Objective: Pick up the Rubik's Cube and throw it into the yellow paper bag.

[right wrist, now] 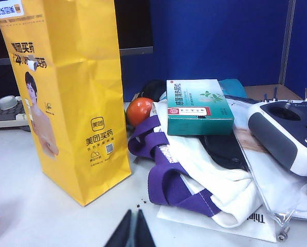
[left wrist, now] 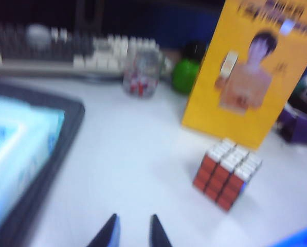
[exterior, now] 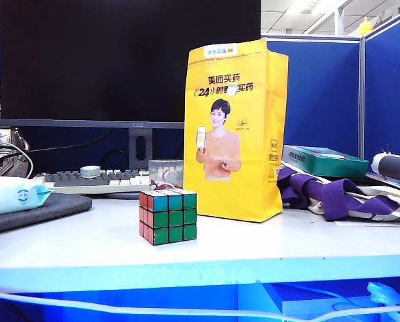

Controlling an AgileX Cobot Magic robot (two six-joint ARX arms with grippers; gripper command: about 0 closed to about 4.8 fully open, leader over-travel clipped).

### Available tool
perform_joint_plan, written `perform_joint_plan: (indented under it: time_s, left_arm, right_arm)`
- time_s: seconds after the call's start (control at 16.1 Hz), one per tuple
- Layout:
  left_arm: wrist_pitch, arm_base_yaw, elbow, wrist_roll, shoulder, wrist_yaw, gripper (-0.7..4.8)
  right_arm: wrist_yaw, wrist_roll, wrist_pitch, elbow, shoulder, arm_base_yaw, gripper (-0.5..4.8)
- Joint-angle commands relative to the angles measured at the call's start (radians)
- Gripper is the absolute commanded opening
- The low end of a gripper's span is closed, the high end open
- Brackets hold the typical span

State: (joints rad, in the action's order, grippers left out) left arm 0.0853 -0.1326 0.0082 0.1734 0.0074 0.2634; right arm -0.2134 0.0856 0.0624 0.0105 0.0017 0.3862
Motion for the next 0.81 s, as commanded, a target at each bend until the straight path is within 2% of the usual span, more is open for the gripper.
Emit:
perform_joint_plan:
  time_s: [0.06, 0.19, 0.25, 0.37, 0.43, 0.62, 0.74, 0.81]
  left_arm:
    - [-0.111, 0.0, 0.004, -0.001, -0.001, -0.095, 0.89]
    - [-0.105, 0.0, 0.004, 0.0, -0.001, -0.095, 0.89]
    - [-0.106, 0.0, 0.005, 0.053, -0.001, -0.06, 0.89]
    - [-0.155, 0.0, 0.02, 0.138, -0.001, 0.05, 0.89]
    - [-0.161, 0.0, 0.046, 0.161, -0.001, 0.051, 0.89]
    - [-0.19, 0.0, 0.17, 0.106, 0.051, 0.044, 0.89]
    - [-0.192, 0.0, 0.288, 0.06, 0.187, 0.06, 0.89]
    - [-0.192, 0.0, 0.348, 0.03, 0.271, 0.101, 0.9]
  right_arm:
    - [-0.002, 0.001, 0.021, -0.009, 0.0, 0.002, -0.05]
    - [-0.002, 0.001, 0.02, -0.009, 0.0, 0.001, -0.05]
    - [0.0, 0.001, 0.019, -0.009, 0.0, 0.002, -0.05]
    - [0.083, 0.002, 0.035, -0.009, 0.0, 0.002, -0.05]
    - [0.129, 0.005, 0.06, -0.009, 0.0, 0.002, -0.05]
    - [0.147, 0.028, 0.174, -0.007, 0.0, 0.002, -0.05]
    - [0.149, 0.053, 0.208, -0.002, 0.0, 0.002, -0.05]
    - [0.149, 0.076, 0.204, 0.004, 0.0, 0.002, -0.05]
